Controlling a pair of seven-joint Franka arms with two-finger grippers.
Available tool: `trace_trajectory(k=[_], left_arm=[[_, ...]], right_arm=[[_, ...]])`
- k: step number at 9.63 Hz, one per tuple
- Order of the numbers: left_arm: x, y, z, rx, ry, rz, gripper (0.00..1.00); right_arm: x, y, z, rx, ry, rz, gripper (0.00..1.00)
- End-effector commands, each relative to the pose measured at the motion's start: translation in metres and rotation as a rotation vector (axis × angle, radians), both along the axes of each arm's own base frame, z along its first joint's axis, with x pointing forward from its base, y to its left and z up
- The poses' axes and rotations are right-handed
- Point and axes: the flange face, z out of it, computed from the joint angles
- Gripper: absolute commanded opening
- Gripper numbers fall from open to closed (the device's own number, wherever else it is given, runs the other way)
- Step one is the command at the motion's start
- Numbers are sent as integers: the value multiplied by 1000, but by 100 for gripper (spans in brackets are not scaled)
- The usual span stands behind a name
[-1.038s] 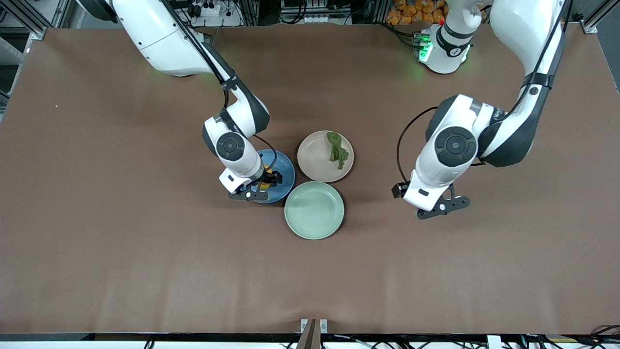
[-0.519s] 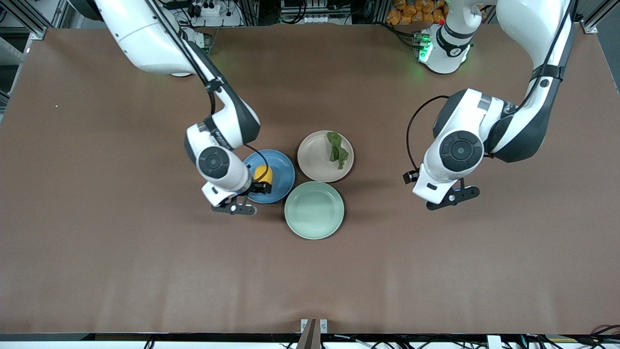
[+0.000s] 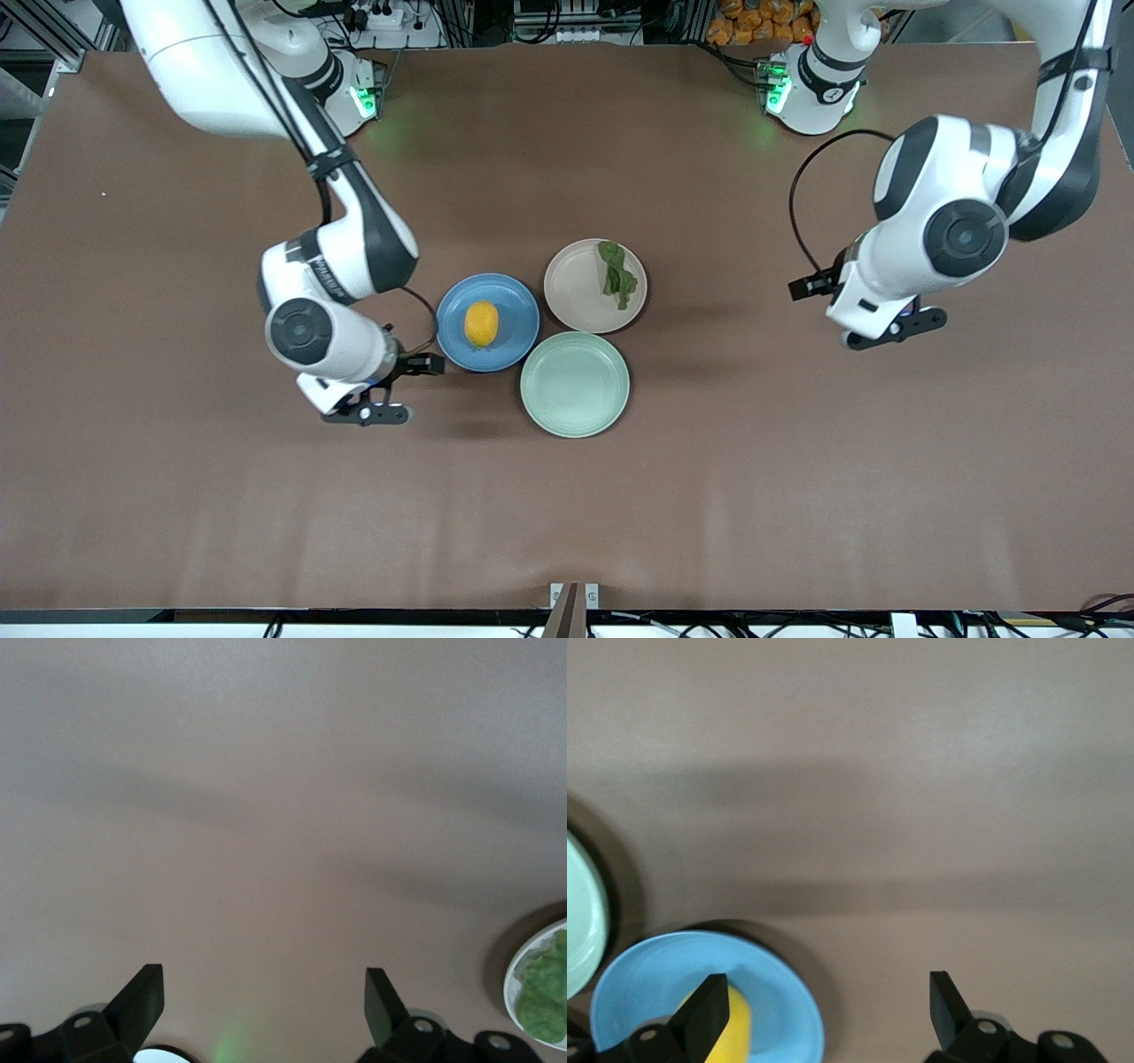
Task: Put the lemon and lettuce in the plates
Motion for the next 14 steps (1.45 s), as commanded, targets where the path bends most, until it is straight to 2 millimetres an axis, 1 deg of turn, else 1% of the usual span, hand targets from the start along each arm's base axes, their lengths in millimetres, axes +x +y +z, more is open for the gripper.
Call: trace_trajectory(k=[1,2,3,5,6,7,9,10,11,12,13,14], left_arm=[[-28,14,-1,-48,-35,-18,100],[-35,17,-2,-49,-39,-27,100],[-41,20,0,-50,-49,-31,100],[-56,26,9,-47,-60,-55,100],[-49,35,21,-59,-85,-58,100],[-36,32,40,-93,-127,-48,100],[-23,31,65,-110,-236,-50,100],[-9,41,94,-123,-300,-39,100],[-2,49,113,-129,-339,-45,100],[0,46,131,-133,-371,-55,100],[2,45,148,-137,-390,-57,100],[1,44,155,-135,-386,-61,100]], right_arm=[[4,-19,16,-10,-4,39,100],[8,-36,21,-11,-1,50,100],[14,-55,29,-8,-13,83,100],[16,-87,41,-9,4,87,100],[16,-100,50,-16,12,71,100],[17,-115,57,-37,9,62,100],[19,-137,63,-40,6,34,100],[21,-153,70,-40,-5,17,100],[21,-165,75,-49,-11,18,100],[18,-177,87,-51,-24,21,100],[10,-187,99,-51,-35,41,100],[-2,-194,106,-57,-47,35,100]])
